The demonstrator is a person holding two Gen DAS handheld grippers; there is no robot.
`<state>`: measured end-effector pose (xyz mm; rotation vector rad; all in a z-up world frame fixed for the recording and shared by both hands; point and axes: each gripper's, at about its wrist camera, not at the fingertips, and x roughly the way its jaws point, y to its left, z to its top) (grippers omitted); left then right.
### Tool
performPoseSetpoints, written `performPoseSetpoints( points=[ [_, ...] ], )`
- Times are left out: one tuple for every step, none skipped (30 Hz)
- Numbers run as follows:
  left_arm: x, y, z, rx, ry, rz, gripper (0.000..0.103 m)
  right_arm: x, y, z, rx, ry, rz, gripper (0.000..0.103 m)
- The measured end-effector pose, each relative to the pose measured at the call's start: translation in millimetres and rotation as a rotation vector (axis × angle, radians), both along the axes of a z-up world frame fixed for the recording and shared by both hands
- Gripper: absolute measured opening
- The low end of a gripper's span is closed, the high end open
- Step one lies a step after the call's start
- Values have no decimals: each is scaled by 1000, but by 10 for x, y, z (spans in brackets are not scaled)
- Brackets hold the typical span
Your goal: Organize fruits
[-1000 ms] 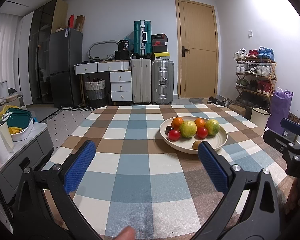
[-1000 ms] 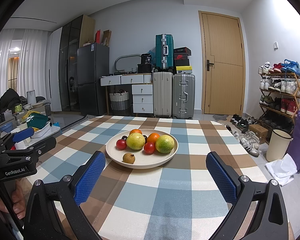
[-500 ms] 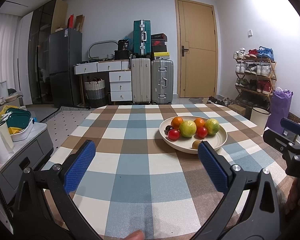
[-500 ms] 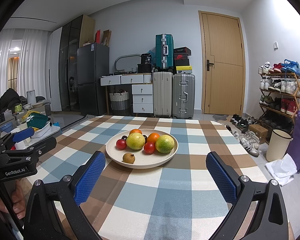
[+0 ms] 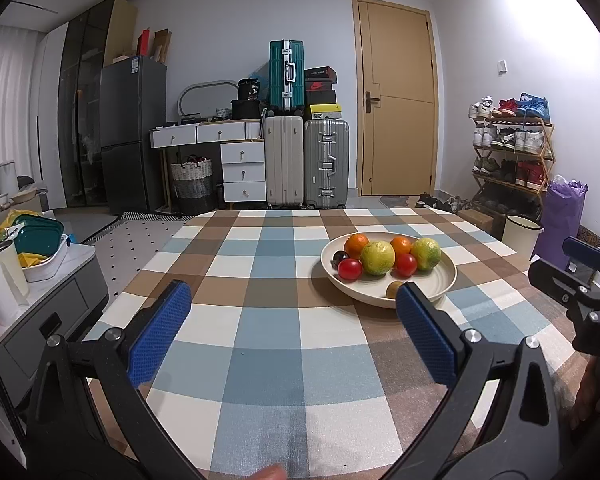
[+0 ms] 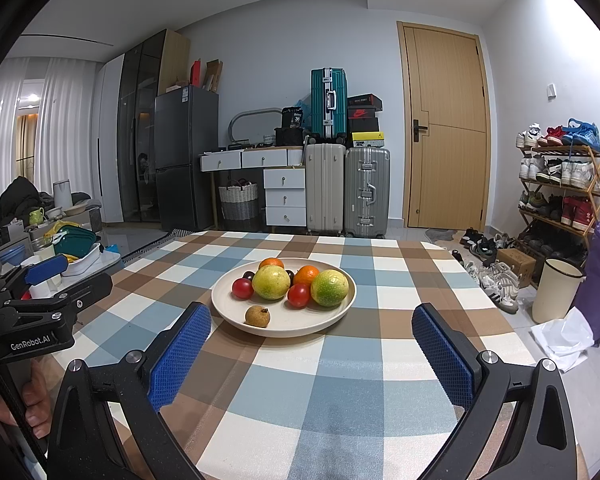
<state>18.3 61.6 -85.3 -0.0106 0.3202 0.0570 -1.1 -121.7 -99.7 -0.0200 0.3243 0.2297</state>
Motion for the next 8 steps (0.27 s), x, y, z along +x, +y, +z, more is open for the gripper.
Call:
performPoseSetpoints(
  points=[
    [0,0,0,0,-1,-1,102,-1,0,0,0,0,0,103],
    [-1,2,-1,1,-1,-2,102,1,1,0,0,0,0,103],
    [2,0,0,0,0,-3,102,2,0,-1,0,0,0,103],
    [2,0,-1,1,1,-5,102,-1,0,1,0,0,0,103],
    [-3,4,-1,1,0,-5,102,1,0,0,0,0,0,103],
    [-7,10,-2,0,0,-5,102,-1,0,1,0,0,0,103],
    [2,-1,-1,0,3,-3,102,-1,1,1,0,0,0,103],
    [1,-1,-1,0,5,-3,102,1,0,0,0,0,0,103]
  ],
)
